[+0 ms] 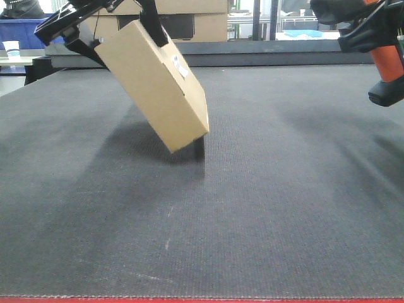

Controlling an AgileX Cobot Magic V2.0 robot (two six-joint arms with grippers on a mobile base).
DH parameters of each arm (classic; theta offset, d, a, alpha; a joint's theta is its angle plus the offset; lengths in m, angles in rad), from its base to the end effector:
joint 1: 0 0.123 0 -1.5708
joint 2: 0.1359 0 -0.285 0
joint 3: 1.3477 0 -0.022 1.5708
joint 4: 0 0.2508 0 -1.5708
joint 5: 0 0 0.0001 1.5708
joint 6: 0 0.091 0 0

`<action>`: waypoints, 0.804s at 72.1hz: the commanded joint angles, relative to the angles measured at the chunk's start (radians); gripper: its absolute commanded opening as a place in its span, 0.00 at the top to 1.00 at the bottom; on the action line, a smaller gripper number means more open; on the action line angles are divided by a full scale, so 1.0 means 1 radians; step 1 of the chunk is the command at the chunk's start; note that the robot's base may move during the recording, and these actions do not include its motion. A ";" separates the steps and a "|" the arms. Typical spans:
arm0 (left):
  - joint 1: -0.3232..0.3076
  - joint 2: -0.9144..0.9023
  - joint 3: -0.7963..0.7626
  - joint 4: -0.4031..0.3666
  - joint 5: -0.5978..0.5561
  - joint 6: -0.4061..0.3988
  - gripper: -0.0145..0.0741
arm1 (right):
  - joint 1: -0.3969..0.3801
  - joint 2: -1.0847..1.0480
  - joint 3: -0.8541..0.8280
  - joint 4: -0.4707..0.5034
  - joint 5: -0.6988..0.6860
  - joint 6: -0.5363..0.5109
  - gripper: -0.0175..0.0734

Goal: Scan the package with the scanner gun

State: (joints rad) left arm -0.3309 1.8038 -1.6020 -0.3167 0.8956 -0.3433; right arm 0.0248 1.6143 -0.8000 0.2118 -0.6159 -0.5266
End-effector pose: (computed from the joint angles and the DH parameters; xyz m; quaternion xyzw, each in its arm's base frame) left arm 0.3741 -0.1519 0.3084 -0.0665 0.9486 -0.2277 0.2097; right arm 0.3427 -0.0025 0.2421 -0.1007 0.7417 -0.1530 0.6452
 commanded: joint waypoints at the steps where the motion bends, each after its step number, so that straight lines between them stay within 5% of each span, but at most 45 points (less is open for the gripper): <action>1: -0.007 -0.014 -0.005 -0.020 0.014 -0.008 0.96 | -0.001 -0.021 -0.003 0.041 -0.086 -0.007 0.99; 27: -0.012 -0.014 -0.005 -0.020 0.018 -0.008 0.96 | -0.003 -0.021 -0.003 0.047 -0.089 0.014 0.99; 46: -0.012 -0.014 -0.005 -0.020 0.020 -0.008 0.96 | -0.005 0.060 -0.003 0.048 -0.170 0.435 0.99; 58: -0.012 -0.014 -0.005 -0.018 0.022 -0.008 0.96 | -0.005 0.127 -0.003 0.048 -0.310 0.520 0.99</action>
State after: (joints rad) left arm -0.3369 1.8038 -1.6020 -0.3226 0.9248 -0.3442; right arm 0.0248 1.7286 -0.8000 0.2573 -0.7713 -0.0520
